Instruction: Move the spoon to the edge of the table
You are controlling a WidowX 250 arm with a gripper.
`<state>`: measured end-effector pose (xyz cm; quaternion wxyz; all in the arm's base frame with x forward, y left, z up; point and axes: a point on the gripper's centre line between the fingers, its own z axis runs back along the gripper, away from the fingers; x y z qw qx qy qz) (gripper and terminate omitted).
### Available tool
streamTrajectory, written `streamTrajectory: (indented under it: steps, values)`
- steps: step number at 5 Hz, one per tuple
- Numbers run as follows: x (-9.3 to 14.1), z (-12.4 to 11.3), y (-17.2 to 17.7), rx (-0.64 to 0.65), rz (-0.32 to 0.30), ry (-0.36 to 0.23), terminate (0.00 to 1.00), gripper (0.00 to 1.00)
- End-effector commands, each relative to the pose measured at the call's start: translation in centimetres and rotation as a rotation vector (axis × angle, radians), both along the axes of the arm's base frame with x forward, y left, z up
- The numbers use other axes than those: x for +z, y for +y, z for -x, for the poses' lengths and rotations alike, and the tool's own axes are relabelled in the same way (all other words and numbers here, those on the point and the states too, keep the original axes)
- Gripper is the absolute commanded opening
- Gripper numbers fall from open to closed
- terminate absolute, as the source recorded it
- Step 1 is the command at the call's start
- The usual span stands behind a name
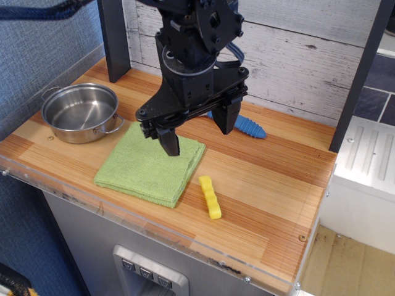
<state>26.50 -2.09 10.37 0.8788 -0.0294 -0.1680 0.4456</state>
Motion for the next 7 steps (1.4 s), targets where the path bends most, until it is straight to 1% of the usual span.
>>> streamTrajectory:
  steps: [1, 2, 4, 5, 6, 7]
  values:
    - [0.0, 0.0, 0.0, 0.000, 0.000, 0.000, 0.00, 1.00]
    - [0.4, -1.6, -0.2, 0.138, 0.034, -0.042, 0.00, 1.00]
    - [-0.5, -5.3, 0.1, 0.292, 0.097, -0.086, 0.00, 1.00]
    - [-1.1, -7.5, 0.6, 0.317, 0.093, -0.116, 0.00, 1.00]
    - [-2.1, -9.0, 1.5, 0.371, 0.079, -0.131, 0.00, 1.00]
    - [-3.5, -10.6, 2.3, 0.405, 0.087, -0.114, 0.00, 1.00]
